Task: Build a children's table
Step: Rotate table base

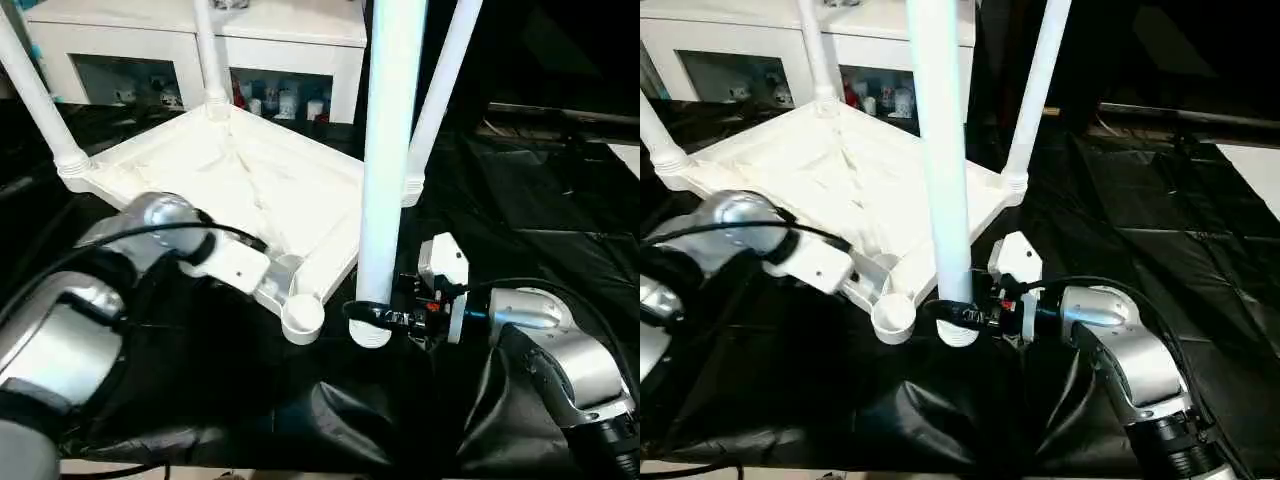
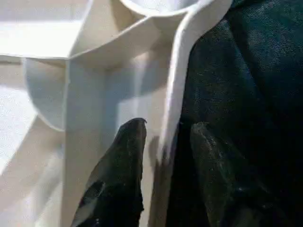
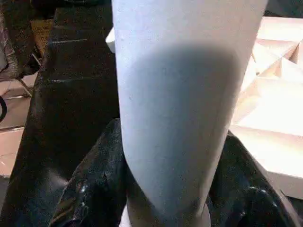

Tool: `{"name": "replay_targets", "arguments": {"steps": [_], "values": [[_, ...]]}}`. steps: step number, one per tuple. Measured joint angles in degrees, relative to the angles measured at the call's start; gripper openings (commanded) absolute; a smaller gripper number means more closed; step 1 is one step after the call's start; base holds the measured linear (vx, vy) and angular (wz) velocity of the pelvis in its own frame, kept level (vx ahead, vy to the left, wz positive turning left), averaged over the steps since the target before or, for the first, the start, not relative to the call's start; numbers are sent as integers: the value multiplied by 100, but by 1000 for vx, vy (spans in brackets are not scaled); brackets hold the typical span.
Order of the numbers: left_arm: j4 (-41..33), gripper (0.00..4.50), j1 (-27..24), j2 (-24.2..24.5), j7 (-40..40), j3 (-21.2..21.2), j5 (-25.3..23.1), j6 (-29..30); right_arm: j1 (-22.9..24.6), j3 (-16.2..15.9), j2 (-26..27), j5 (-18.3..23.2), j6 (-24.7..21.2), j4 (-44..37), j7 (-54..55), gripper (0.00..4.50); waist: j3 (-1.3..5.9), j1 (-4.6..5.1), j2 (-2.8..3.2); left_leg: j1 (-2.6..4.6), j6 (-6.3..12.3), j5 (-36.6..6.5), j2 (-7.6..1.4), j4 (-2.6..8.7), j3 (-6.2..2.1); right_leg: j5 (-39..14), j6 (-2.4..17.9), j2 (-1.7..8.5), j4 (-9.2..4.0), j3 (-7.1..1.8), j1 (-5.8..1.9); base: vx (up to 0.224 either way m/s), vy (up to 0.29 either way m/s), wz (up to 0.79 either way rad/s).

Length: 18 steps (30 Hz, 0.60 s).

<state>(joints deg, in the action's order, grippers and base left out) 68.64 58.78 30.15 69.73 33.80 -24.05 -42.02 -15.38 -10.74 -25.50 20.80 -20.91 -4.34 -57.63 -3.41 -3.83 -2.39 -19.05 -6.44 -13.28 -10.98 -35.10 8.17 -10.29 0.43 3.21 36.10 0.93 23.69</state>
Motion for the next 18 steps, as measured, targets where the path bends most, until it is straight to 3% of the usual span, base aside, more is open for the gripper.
{"name": "replay_targets", "arguments": {"steps": [10, 18], "values": [[257, 72, 207, -111, -100, 215, -380, -9, 20, -62, 1, -73, 31, 0, 2, 186, 3, 25, 15, 2, -1, 0, -1, 2, 1, 0, 0, 0, 1, 0, 0, 0, 0, 0], [248, 23, 198, -215, 500, 6, -242, 1094, 2, -31, 218, -277, 266, 193, 485, 186, 15, 101, 33, 13, -4, 2, 0, 16, 12, 1, 2, -1, -2, -7, 1, 0, 0, 0]]}}
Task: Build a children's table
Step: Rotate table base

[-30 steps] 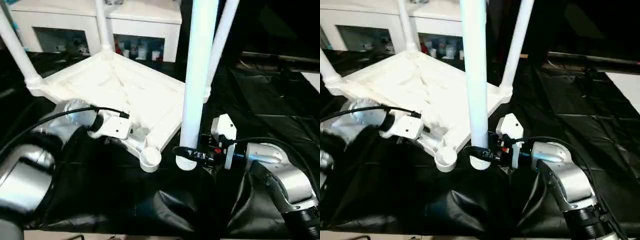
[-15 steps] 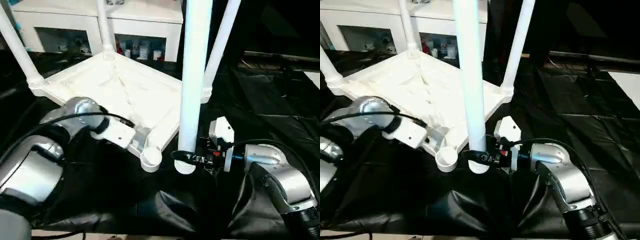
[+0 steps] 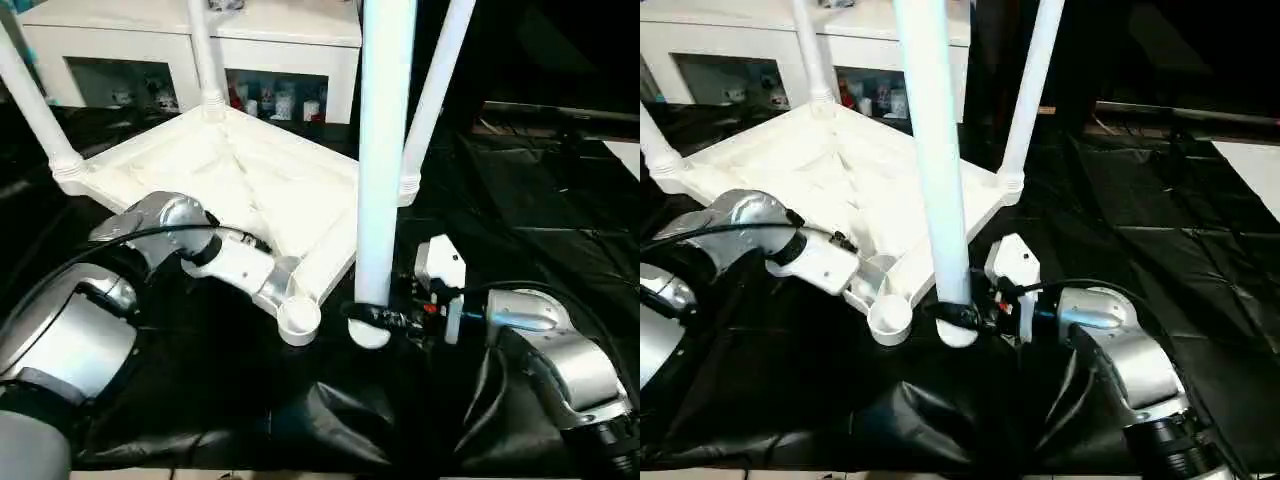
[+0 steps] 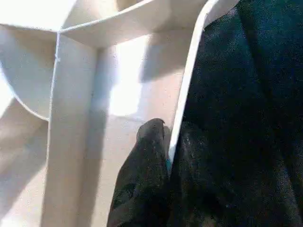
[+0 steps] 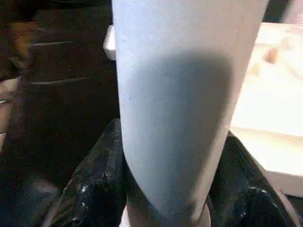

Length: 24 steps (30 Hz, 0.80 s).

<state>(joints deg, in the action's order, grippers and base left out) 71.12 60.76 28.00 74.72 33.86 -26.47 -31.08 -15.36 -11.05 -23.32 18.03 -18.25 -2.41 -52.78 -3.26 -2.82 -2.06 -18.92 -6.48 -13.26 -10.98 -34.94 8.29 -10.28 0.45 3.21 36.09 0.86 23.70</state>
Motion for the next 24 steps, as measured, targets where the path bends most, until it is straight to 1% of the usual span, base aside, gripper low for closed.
{"name": "replay_targets", "arguments": {"steps": [3, 4, 6, 8, 9, 11, 13, 15, 17, 18, 21, 24], "values": [[-29, 15, -52, 29, 181, -45, 60, 199, -13, 98, 18, -92, 39, 170, 209, 186, 7, 43, 11, 7, 0, 0, 1, 11, 3, -1, 0, 0, -4, -1, -1, 0, 0, 0], [-37, 9, -84, 36, 272, -100, 103, 358, -65, 184, 63, -96, 40, 266, 328, 186, 13, 75, 22, 15, 0, 0, 1, 17, 8, -1, 0, 0, -5, -3, -2, 0, 0, 0], [-50, 7, -207, 35, 385, -217, 196, 678, -180, 356, 137, -95, 37, 384, 560, 186, 33, 102, 53, 28, -1, 1, 2, 25, 17, -1, 0, 0, -6, -10, -4, 0, 0, 0], [-56, 7, -323, -15, 365, -387, 325, 1023, -328, 553, 221, -88, 26, 510, 790, 186, 60, 95, 98, 47, -1, 2, 4, 30, 23, -2, -1, 1, -9, -13, -17, 0, 0, 0], [-60, 7, -354, -37, 347, -422, 353, 1084, -353, 592, 233, -86, 26, 527, 831, 186, 68, 87, 110, 54, -1, 2, 5, 32, 23, -2, -1, 1, -10, -13, -23, 0, 0, 0], [-65, 6, -431, -139, 213, -584, 493, 1360, -387, 636, 243, -63, 19, 536, 911, 186, 87, 82, 132, 90, 0, 2, 7, 40, 25, -6, -8, 3, -21, -13, -55, 0, 0, 0], [-66, 6, -460, -179, 151, -642, 582, 1497, -387, 635, 259, -51, 16, 537, 920, 186, 93, 87, 142, 93, 0, 3, 7, 39, 24, -21, -32, 4, -21, -13, -57, 0, 0, 0], [-70, 6, -509, -202, 63, -777, 705, 1656, -386, 636, 267, -45, 9, 543, 927, 186, 91, 89, 135, 95, -2, 9, 6, 40, 22, -21, -33, 4, -21, -6, -55, 0, 0, 0], [-228, 5, -679, -292, -163, -1049, 903, 1881, -386, 636, 297, -42, 1, 543, 976, 186, 94, 82, 139, 94, 8, 16, 8, 39, 23, -21, -33, 8, -21, -7, -56, 0, 0, 0], [-312, 4, -734, -392, -311, -1172, 1048, 1977, -387, 633, 326, -40, -13, 543, 991, 186, 86, 70, 127, 87, 14, 21, 9, 40, 23, -21, -33, 10, -22, -6, -55, 0, 0, 0], [-847, 2, -1095, -543, -633, -1510, 1364, 2223, -387, 632, 453, -26, -48, 543, 1062, 186, 80, 73, 112, 77, 16, 19, 8, 45, 23, -10, -14, 10, -37, -5, -53, 0, 0, 0], [-1184, 1, -1340, -665, -868, -1695, 1582, 2471, -387, 632, 496, -17, -158, 543, 1137, 186, 74, 61, 91, 67, 18, 16, 6, 59, 24, 0, 2, 9, -48, 3, -49, 0, 0, 0]]}}
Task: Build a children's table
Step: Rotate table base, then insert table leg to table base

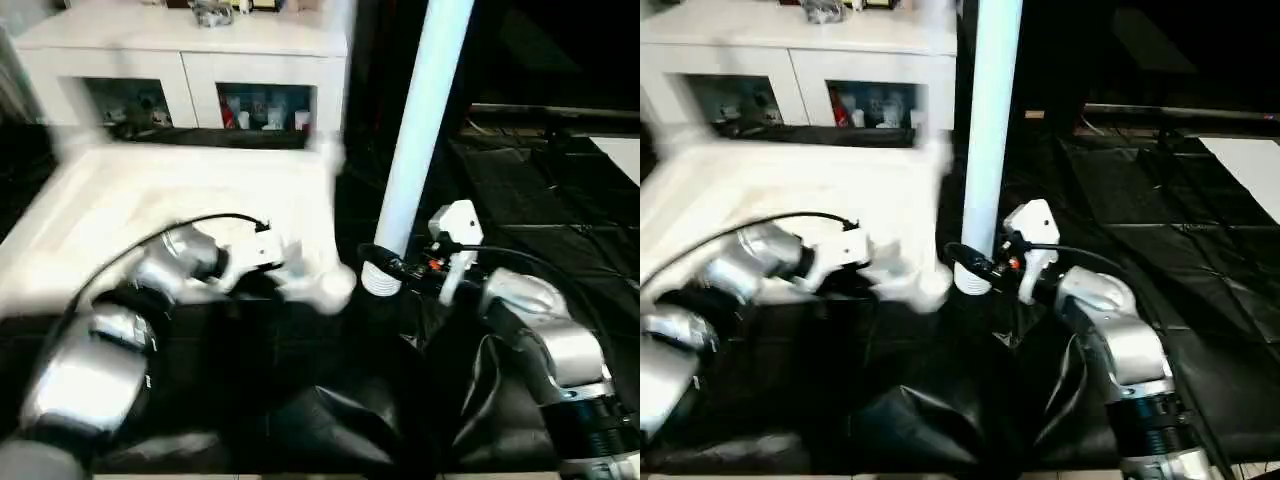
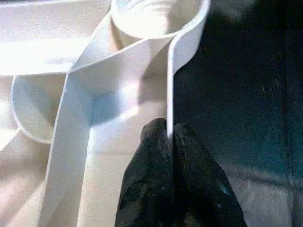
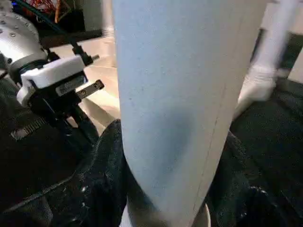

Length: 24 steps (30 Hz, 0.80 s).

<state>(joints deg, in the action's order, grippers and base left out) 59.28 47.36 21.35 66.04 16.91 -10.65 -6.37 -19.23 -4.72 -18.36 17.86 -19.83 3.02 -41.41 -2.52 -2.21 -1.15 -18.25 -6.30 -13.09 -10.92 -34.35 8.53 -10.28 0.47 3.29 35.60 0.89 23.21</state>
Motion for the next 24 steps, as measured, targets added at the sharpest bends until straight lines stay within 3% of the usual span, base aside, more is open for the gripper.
{"name": "replay_targets", "arguments": {"steps": [5, 13, 19, 24], "values": [[-530, 1, -410, -14, -221, -82, 125, -248, -1, 0, 42, 9, -78, 1, 66, 186, 0, -45, -14, -21, 0, 1, -6, 33, -2, 0, 0, -2, -39, 14, 7, 0, 0, 0], [-933, 1, -682, 91, -489, 80, -65, -829, -84, -18, 85, 11, -156, 10, 87, 186, -4, -97, -36, -27, 1, 1, -8, 50, 0, -1, -2, -1, -56, 17, 10, 0, 0, 0], [-1519, 0, -981, 130, -444, -71, 30, -431, -349, -24, 259, 115, -248, 239, -16, 186, -8, -88, -26, -30, -2, 2, -8, 56, 5, -2, -3, -2, -55, 15, 19, 0, 0, 0], [-1689, 0, -1061, 206, -329, -93, 139, -231, -786, -19, 554, 92, -148, 994, 90, 186, -5, -44, -25, -34, -2, 2, -8, 64, 12, -2, -3, -1, -55, 13, 27, 0, 0, 0]]}}
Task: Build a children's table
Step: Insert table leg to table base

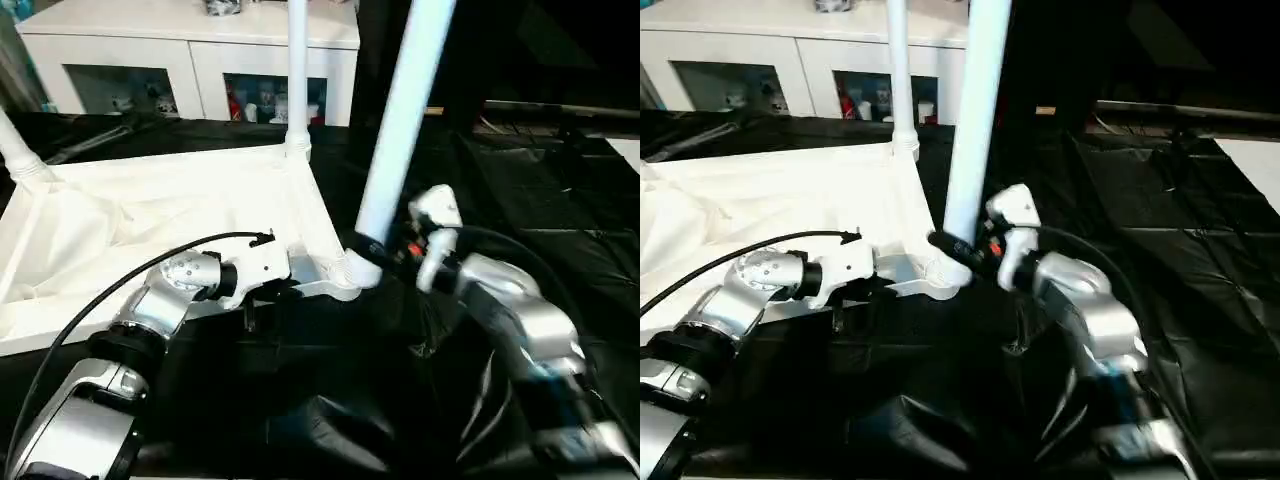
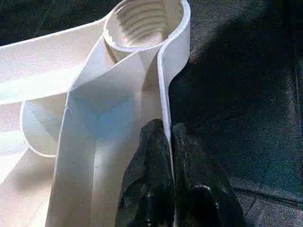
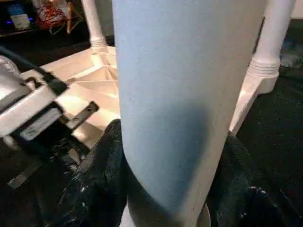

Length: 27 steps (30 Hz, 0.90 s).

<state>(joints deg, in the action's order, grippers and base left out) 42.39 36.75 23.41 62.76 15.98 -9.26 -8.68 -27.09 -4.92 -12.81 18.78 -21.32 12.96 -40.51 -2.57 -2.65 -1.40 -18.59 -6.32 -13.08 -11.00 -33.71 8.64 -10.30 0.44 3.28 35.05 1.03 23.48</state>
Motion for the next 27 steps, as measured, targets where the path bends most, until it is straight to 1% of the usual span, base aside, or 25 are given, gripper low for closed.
{"name": "replay_targets", "arguments": {"steps": [2, 5, 9, 13, 14, 16, 19, 27], "values": [[-126, 0, -46, 23, 31, -6, 35, 124, -135, -4, 121, -52, 55, 320, 64, 186, -1, 12, -7, -8, 0, 1, 0, 5, 1, 0, 0, 0, 0, 0, 9, 0, 0, 0], [-300, 0, -77, 31, 57, -9, 36, 268, -279, -9, 194, -106, 76, 557, 69, 186, -1, 3, -21, -39, 13, 10, 0, 4, 2, 0, 0, 1, 2, 0, 37, 0, 0, 0], [-550, 0, -161, 50, 83, -24, 44, 475, -431, -14, 269, -135, 117, 886, 65, 186, -4, -3, -30, -49, 31, 19, 0, 5, 8, -1, 1, 2, 2, 0, 50, 0, 0, 0], [-626, 0, -153, 66, 112, -26, 55, 571, -606, 0, 348, -138, 194, 1306, 79, 186, -27, -3, -71, -46, 31, 20, -1, 5, 12, -1, 2, 2, 7, 0, 53, 0, 0, 0], [-657, 0, -153, 66, 126, -34, 64, 649, -709, 2, 382, -156, 231, 1468, 79, 186, -35, 9, -84, -44, 31, 21, -2, 3, 13, -1, 2, 2, 11, -2, 53, 0, 0, 0], [-679, 0, -141, 70, 139, -37, 65, 719, -754, 1, 393, -164, 273, 1556, 67, 186, -43, 15, -98, -44, 29, 20, -2, 2, 14, 0, 3, 2, 10, -2, 51, 0, 0, 0], [-681, 0, -142, 92, 147, -40, 71, 728, -818, -4, 392, -170, 323, 1690, -8, 186, -46, 41, -103, -43, 27, 19, -1, 0, 17, 1, 5, 3, 11, -6, 50, 0, 0, 0], [-697, 0, -140, 65, 153, -43, 81, 787, -918, 7, 391, -191, 460, 1929, -154, 186, -45, 54, -108, -42, 26, 18, -2, -1, 17, 2, 6, 4, 11, -6, 48, 0, 0, 0]]}}
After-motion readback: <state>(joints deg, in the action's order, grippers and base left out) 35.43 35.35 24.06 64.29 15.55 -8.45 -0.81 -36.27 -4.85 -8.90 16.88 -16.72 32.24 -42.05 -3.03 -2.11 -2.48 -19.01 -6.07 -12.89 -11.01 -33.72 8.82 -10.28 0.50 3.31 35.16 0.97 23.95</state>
